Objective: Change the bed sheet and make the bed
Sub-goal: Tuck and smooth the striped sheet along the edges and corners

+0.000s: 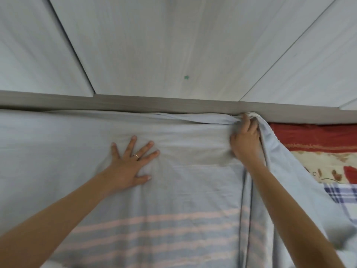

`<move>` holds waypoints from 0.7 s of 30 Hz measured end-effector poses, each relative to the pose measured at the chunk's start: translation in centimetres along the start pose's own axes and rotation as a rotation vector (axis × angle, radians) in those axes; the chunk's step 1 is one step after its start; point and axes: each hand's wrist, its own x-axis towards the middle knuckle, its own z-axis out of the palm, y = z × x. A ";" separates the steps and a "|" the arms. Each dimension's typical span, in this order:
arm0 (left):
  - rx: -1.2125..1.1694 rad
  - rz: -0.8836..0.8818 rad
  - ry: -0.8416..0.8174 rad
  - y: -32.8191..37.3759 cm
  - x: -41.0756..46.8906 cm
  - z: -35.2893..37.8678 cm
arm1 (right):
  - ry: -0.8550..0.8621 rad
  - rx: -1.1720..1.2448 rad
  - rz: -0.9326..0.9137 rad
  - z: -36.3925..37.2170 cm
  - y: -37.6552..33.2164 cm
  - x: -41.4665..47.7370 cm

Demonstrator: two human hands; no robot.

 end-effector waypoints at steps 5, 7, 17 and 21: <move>0.116 0.173 0.178 -3.7 1.4 0.5 | -0.122 0.110 -0.743 1.6 -9.9 -10.9; 0.080 0.187 0.200 -6.0 1.6 -0.6 | -0.252 0.022 -1.031 2.9 -10.7 -10.2; -0.008 -0.194 0.646 -14.2 -4.3 -3.5 | -0.027 0.145 -0.601 4.1 -19.1 -6.1; -0.079 -0.288 0.616 -15.7 -5.6 -3.3 | -0.056 0.144 -0.534 3.6 -23.7 -6.1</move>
